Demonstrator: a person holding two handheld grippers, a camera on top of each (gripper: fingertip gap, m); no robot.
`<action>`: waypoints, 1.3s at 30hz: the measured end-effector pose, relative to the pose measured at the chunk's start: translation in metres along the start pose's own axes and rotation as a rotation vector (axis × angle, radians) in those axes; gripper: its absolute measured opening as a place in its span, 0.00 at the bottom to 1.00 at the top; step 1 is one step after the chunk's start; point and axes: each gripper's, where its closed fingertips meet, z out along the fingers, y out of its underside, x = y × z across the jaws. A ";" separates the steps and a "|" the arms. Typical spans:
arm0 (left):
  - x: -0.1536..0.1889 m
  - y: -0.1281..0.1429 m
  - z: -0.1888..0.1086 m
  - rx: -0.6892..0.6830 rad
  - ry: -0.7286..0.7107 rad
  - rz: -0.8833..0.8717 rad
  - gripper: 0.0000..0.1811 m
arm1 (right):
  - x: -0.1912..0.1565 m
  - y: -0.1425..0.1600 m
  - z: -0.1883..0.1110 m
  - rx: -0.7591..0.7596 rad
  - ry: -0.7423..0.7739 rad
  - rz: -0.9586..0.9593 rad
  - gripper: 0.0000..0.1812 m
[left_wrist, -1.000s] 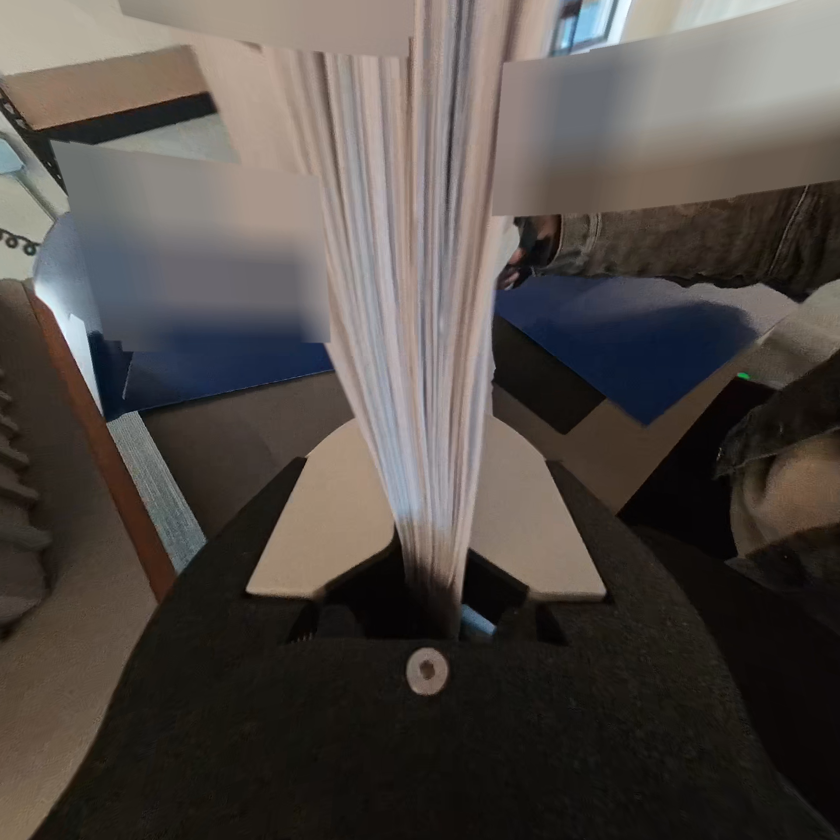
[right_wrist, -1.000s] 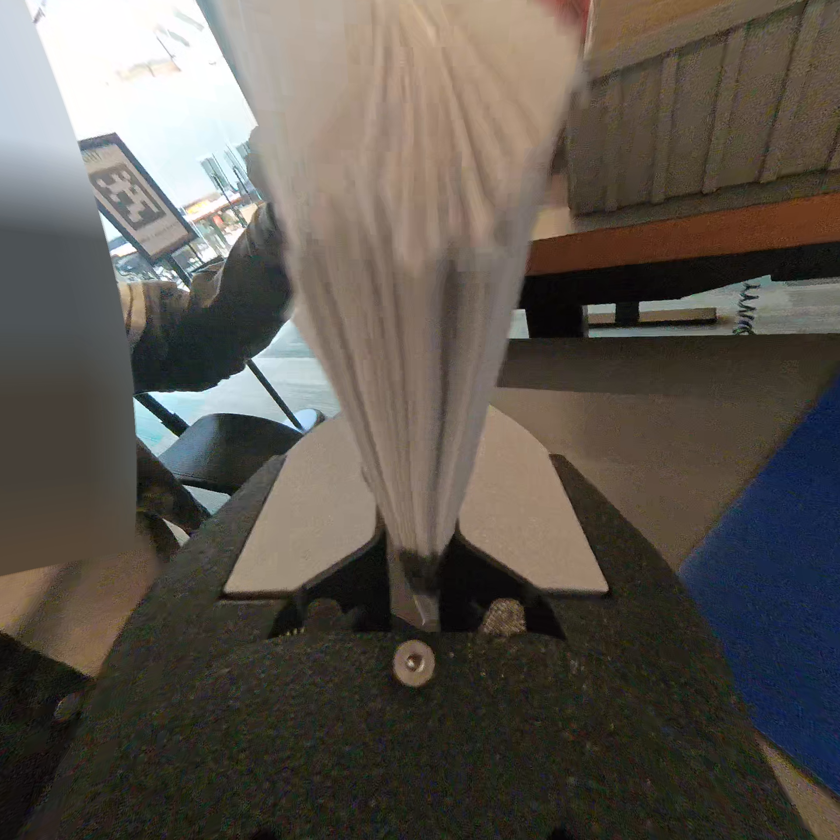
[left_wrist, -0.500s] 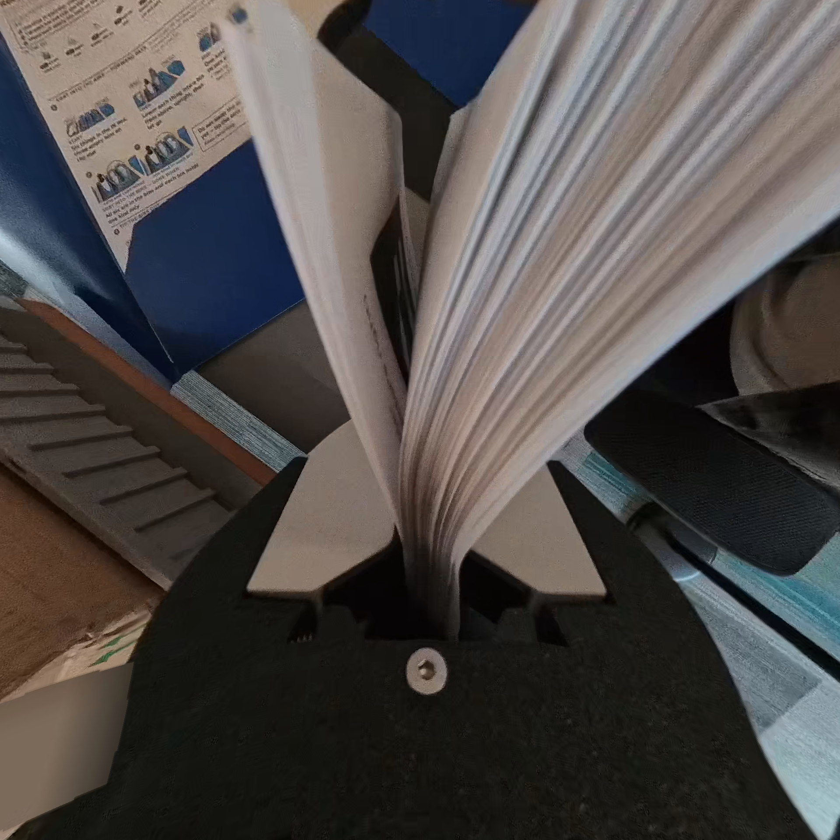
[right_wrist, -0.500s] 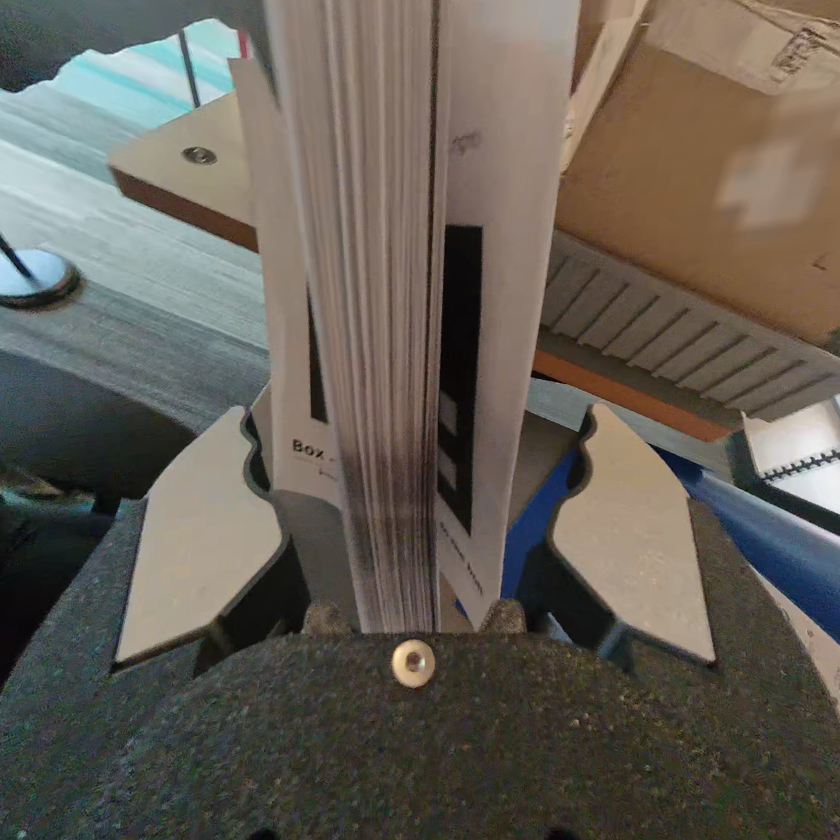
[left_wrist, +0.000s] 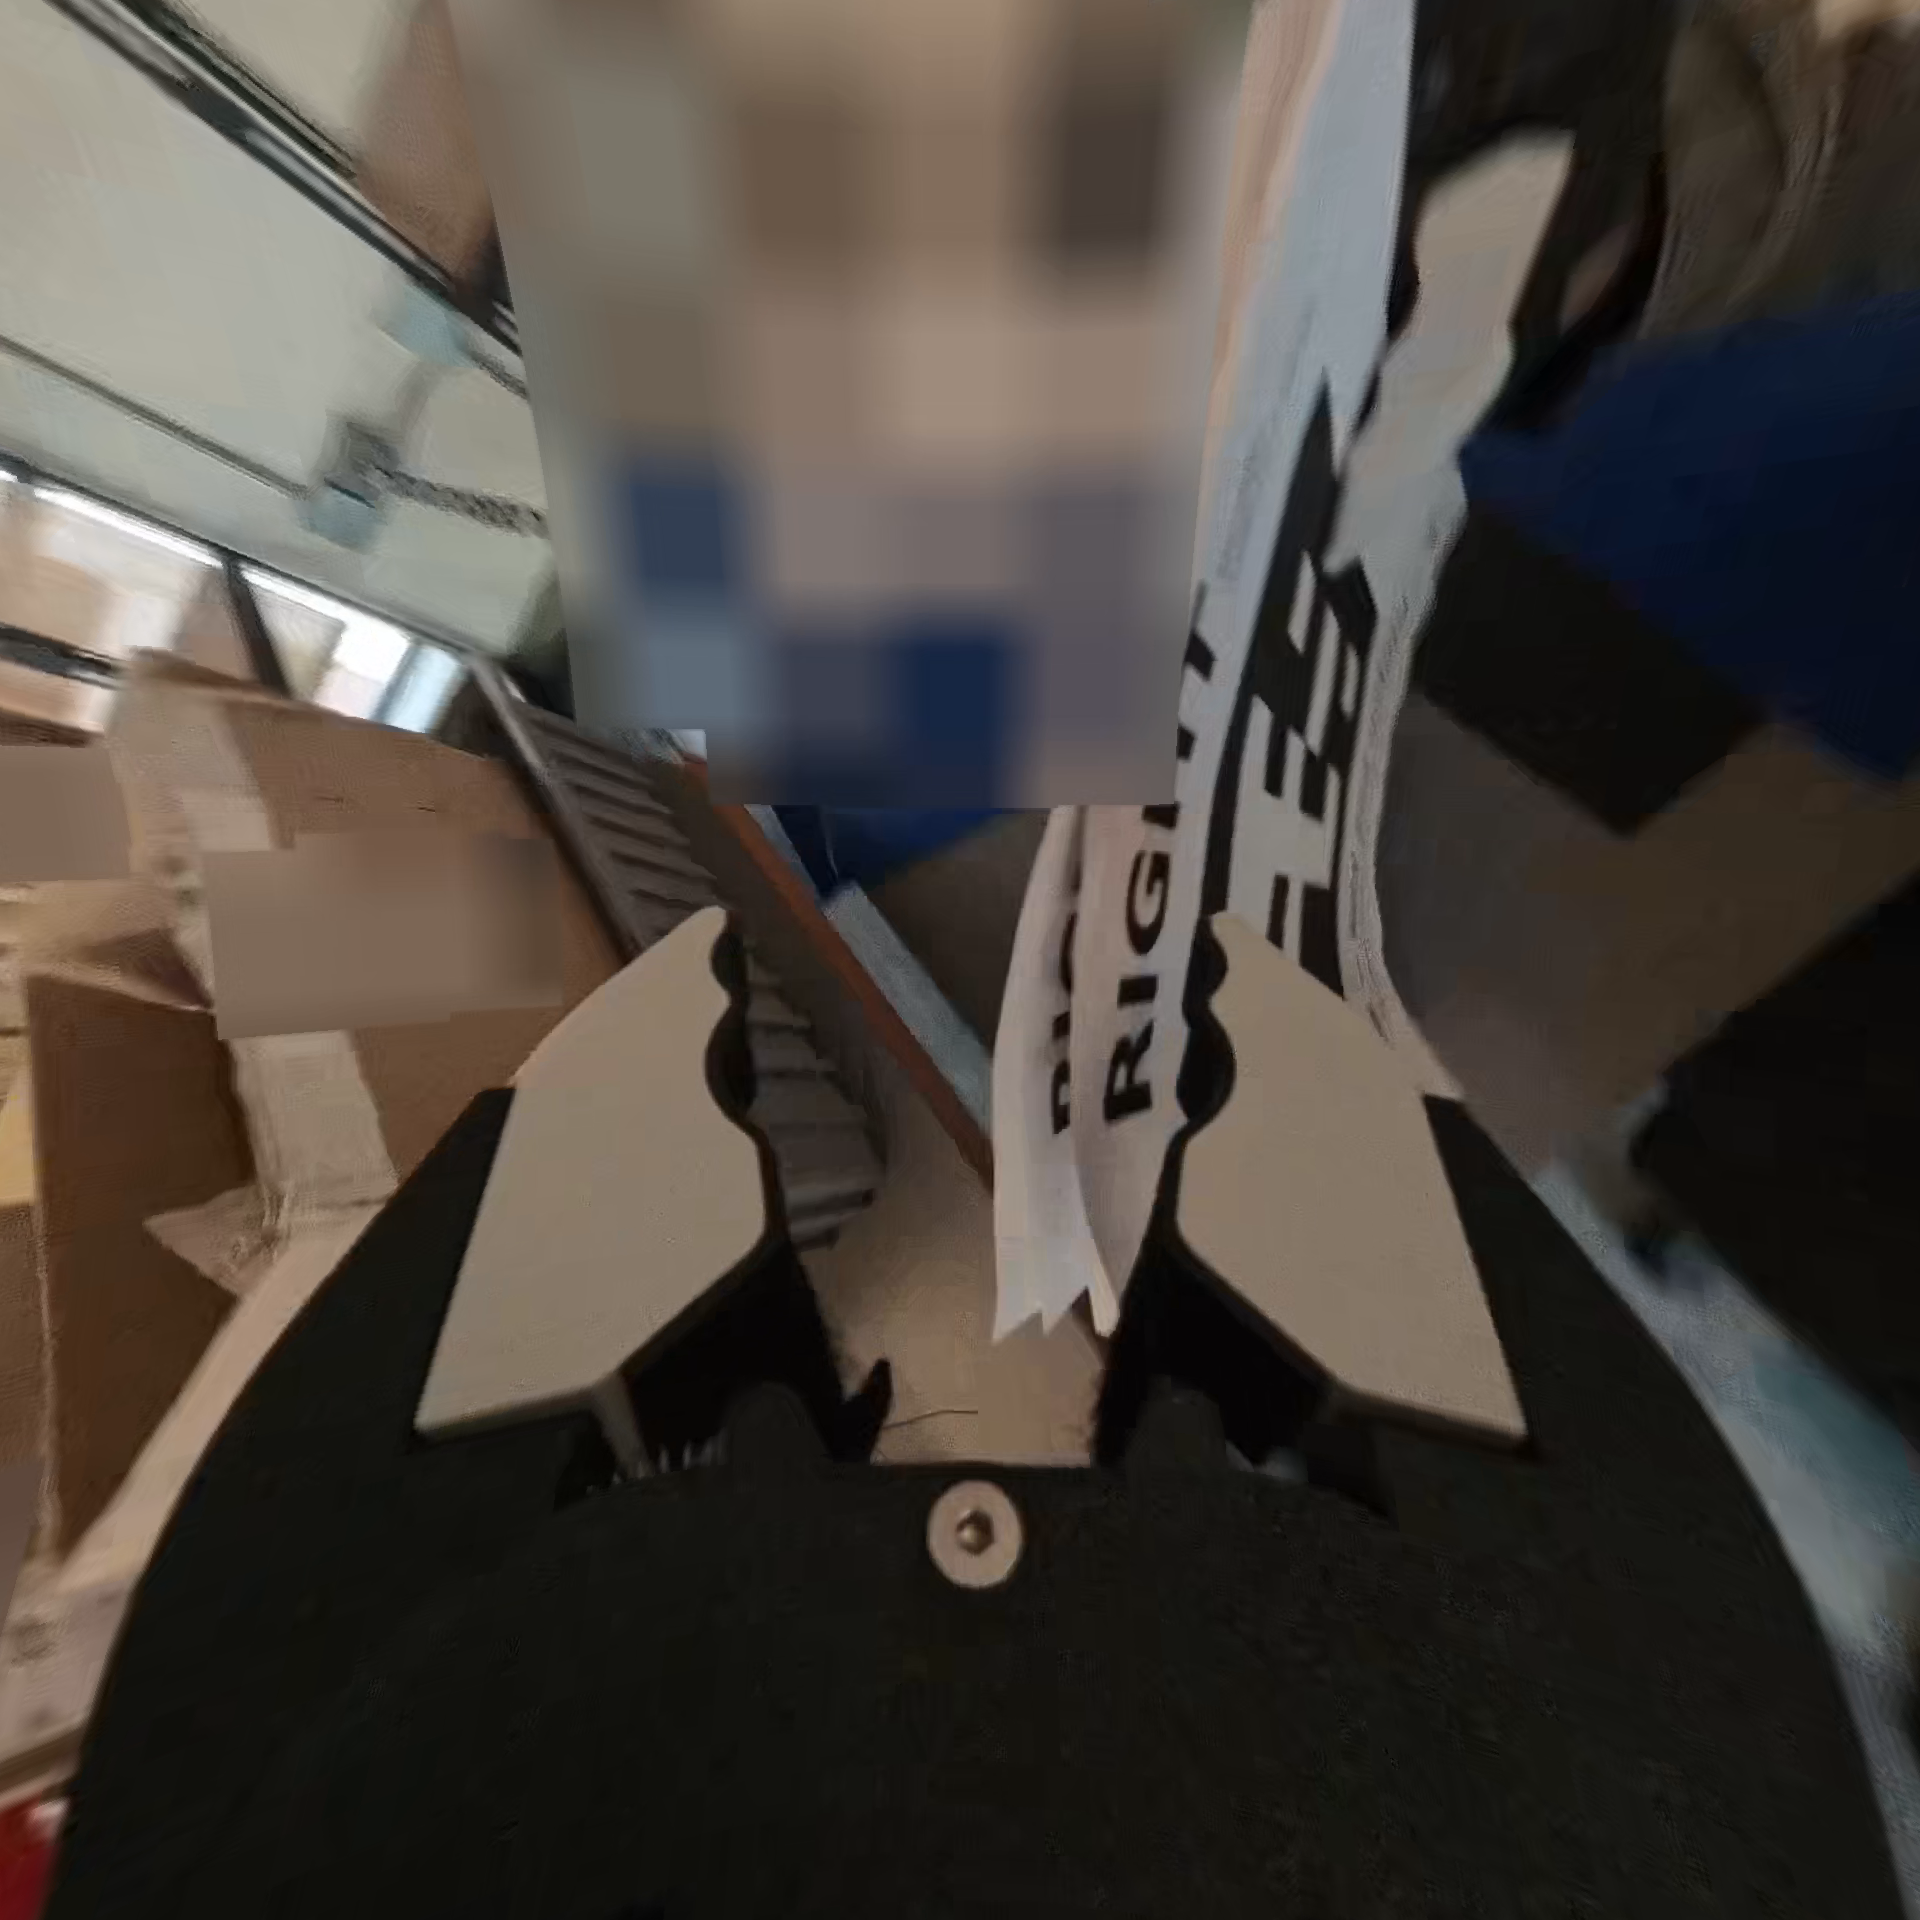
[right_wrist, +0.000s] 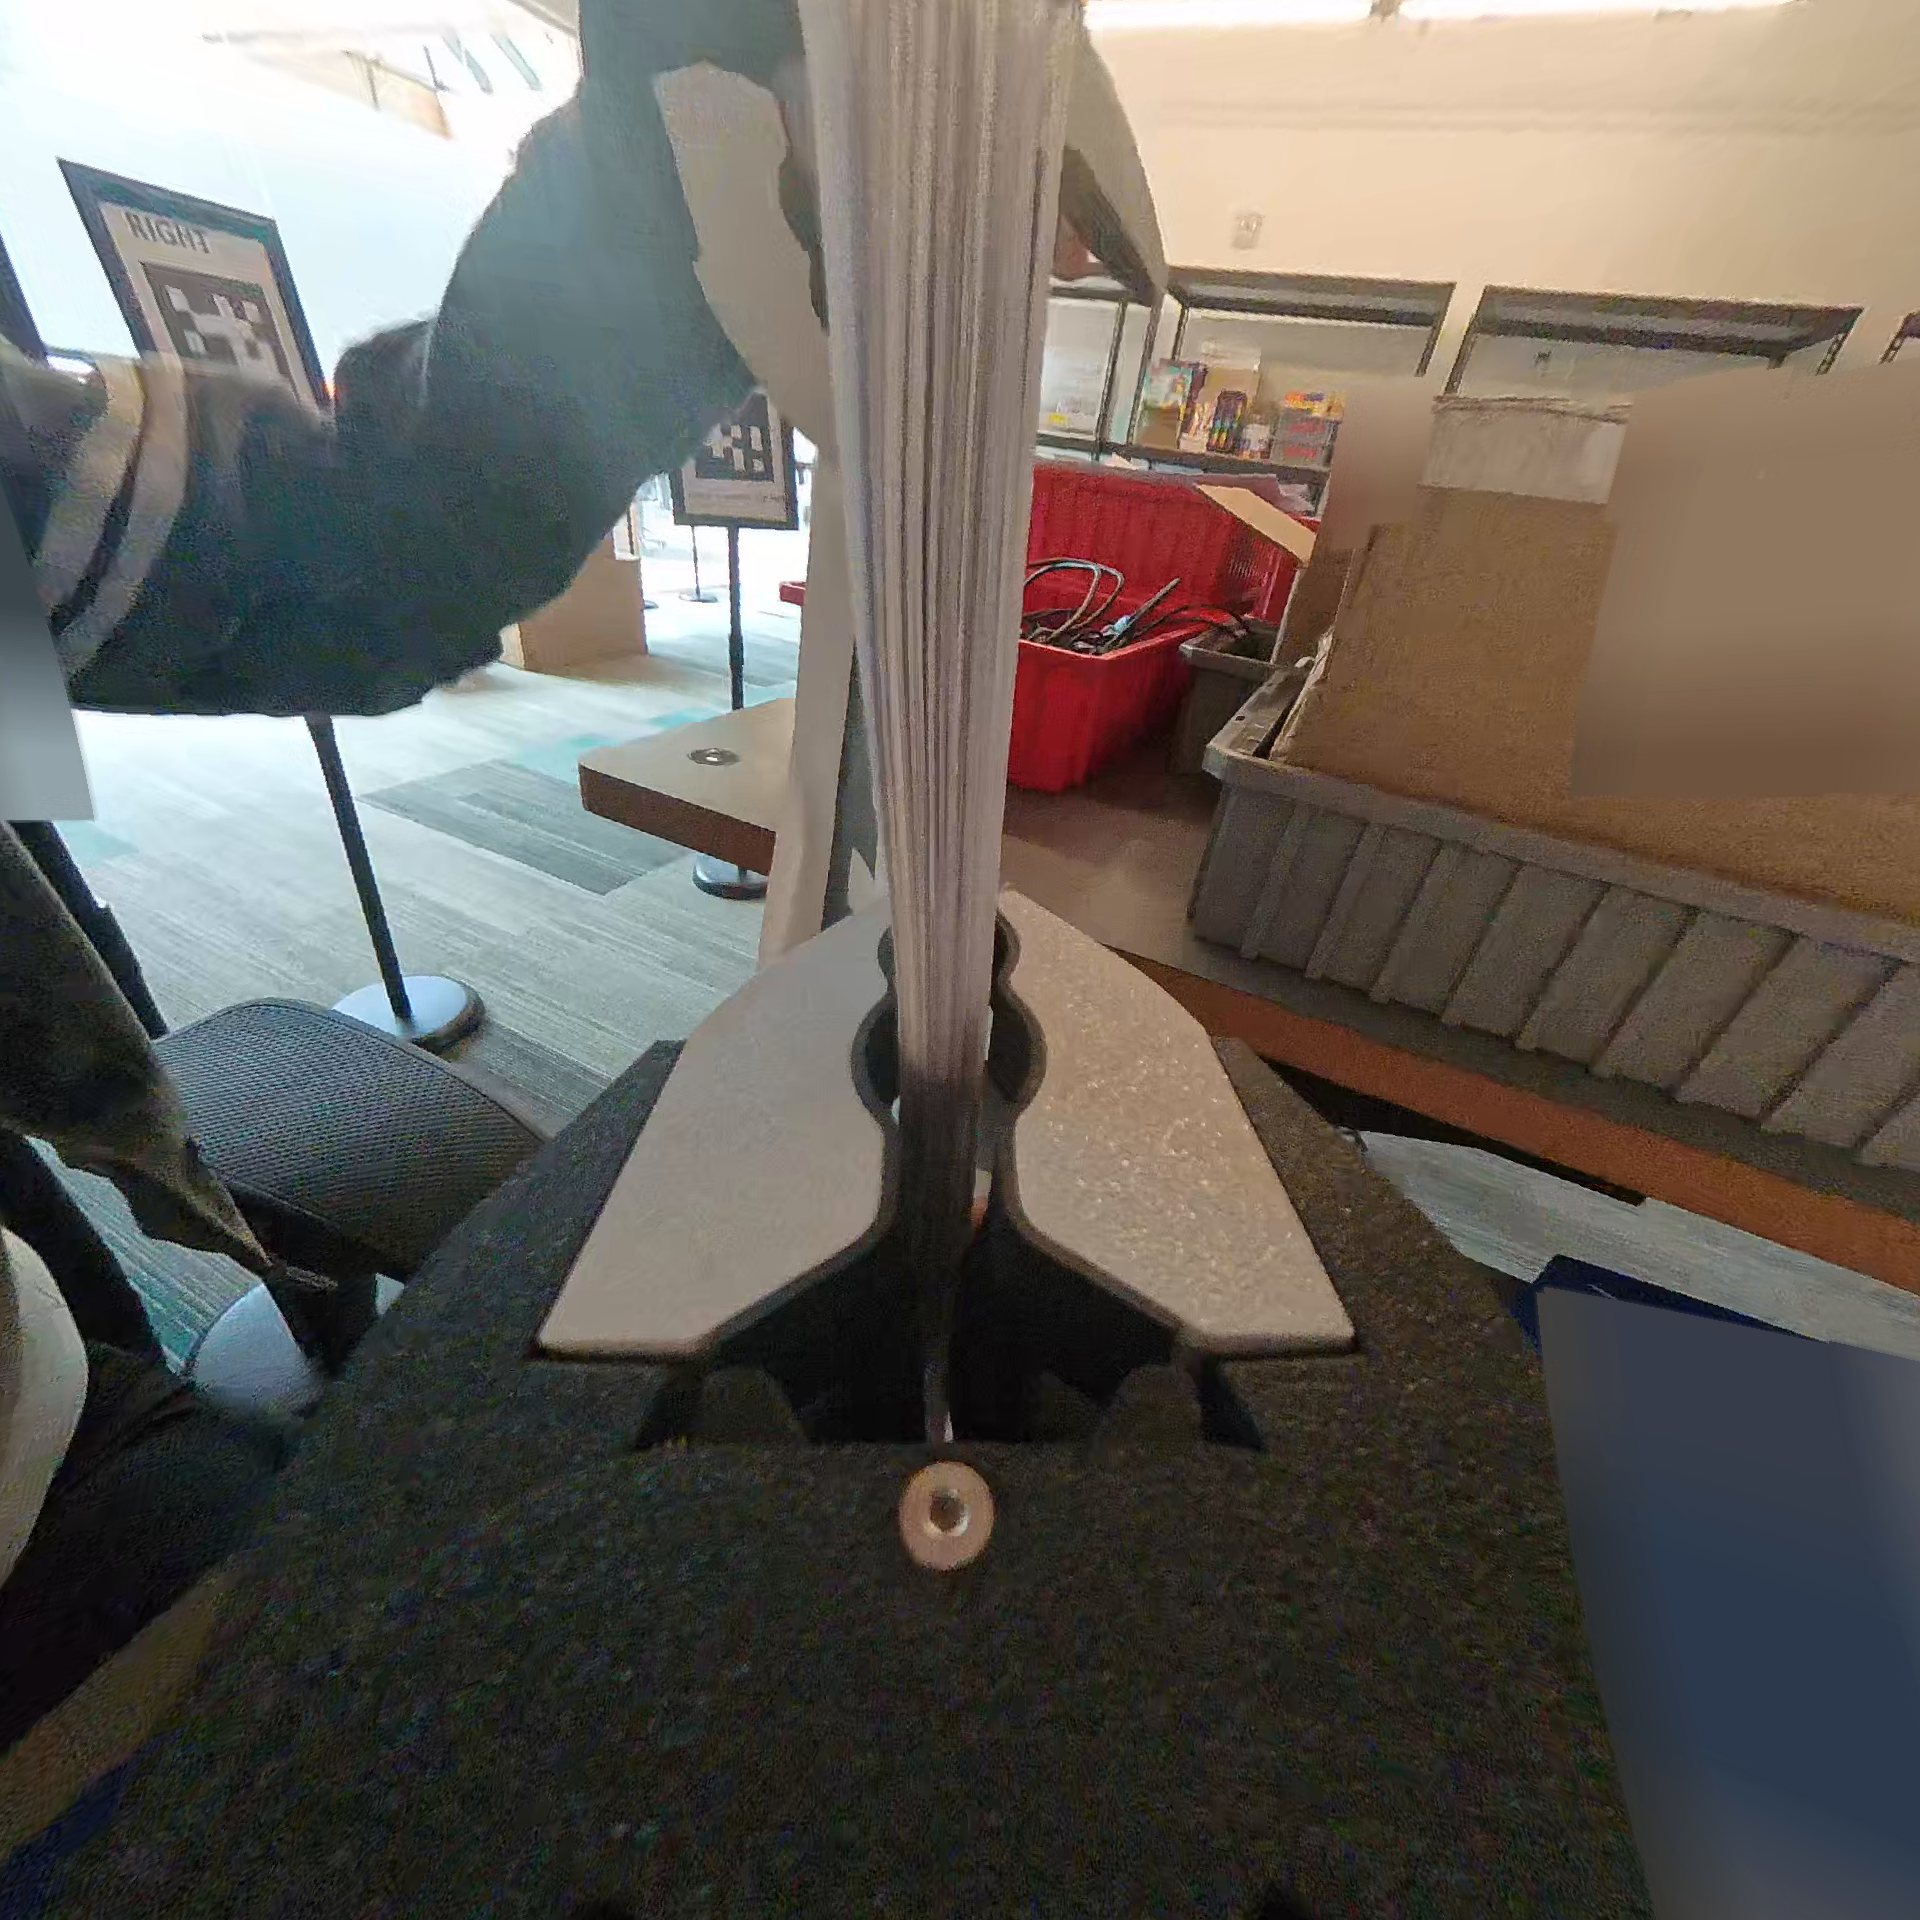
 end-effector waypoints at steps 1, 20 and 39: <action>-0.004 -0.003 -0.020 0.215 -0.096 -0.118 0.47 | -0.002 0.005 -0.006 0.036 -0.013 0.016 0.06; 0.114 0.051 0.081 0.894 0.317 -0.756 0.21 | 0.001 0.028 -0.047 0.122 -0.002 0.126 0.06; 0.082 0.055 0.055 0.758 0.005 -0.490 0.06 | 0.007 0.030 -0.016 -0.031 0.032 0.068 0.07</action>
